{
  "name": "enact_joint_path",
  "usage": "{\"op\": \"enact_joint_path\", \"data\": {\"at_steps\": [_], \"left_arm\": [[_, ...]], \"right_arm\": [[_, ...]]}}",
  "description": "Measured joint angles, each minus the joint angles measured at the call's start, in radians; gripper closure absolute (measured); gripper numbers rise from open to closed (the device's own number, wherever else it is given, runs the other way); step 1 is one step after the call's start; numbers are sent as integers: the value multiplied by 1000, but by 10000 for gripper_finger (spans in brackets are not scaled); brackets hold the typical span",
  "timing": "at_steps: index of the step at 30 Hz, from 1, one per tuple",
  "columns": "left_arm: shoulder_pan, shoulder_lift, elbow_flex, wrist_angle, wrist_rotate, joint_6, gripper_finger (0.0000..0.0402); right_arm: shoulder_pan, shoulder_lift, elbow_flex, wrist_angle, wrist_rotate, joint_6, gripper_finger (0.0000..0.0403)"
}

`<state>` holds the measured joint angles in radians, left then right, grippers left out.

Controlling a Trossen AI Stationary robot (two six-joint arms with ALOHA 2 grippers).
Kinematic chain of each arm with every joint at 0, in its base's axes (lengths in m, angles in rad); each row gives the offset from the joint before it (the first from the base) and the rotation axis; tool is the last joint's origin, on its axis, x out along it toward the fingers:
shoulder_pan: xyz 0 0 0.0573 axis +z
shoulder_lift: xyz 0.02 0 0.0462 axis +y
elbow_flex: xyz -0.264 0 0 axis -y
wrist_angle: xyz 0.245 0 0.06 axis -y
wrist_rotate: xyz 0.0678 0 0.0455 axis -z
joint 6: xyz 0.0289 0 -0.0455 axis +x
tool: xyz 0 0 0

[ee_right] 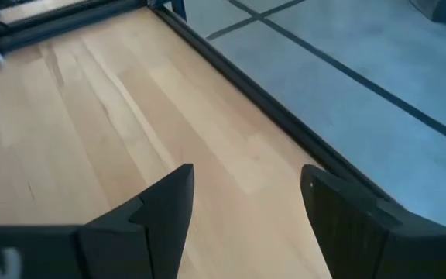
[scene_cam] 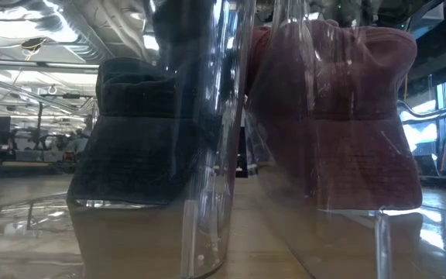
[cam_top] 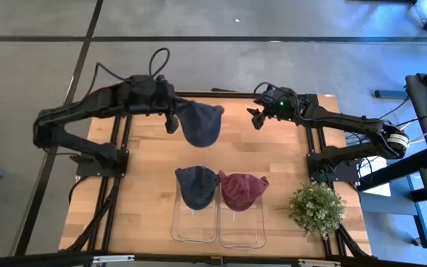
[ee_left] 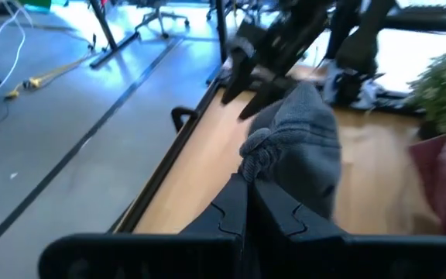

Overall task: Pick & Place hat
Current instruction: Put the black cap into the left transparent bin

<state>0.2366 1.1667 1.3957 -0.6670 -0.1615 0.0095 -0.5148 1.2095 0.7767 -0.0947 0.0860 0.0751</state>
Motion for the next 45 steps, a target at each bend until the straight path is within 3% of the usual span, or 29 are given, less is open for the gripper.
{"op": "enact_joint_path", "data": {"at_steps": [10, 18, 26, 31, 39, 45], "left_arm": [[-313, 5, 123, -80, -179, -154, 398], [-557, 41, 131, -96, -216, -385, 398], [-777, 157, 131, -97, -255, -584, 398], [-827, 249, 130, -93, -315, -674, 398], [-831, 350, 130, -122, -274, -778, 398], [-821, 387, 130, -247, -271, -868, 398]], "right_arm": [[0, 0, -39, -9, 0, 50, 166], [0, 0, -47, -19, 0, 51, 166], [0, 0, -47, -114, 0, 50, 166], [0, 0, -47, -147, 0, 51, 166], [0, 0, -47, -151, -9, 56, 166], [0, 0, -47, -157, -11, 81, 166]]}}
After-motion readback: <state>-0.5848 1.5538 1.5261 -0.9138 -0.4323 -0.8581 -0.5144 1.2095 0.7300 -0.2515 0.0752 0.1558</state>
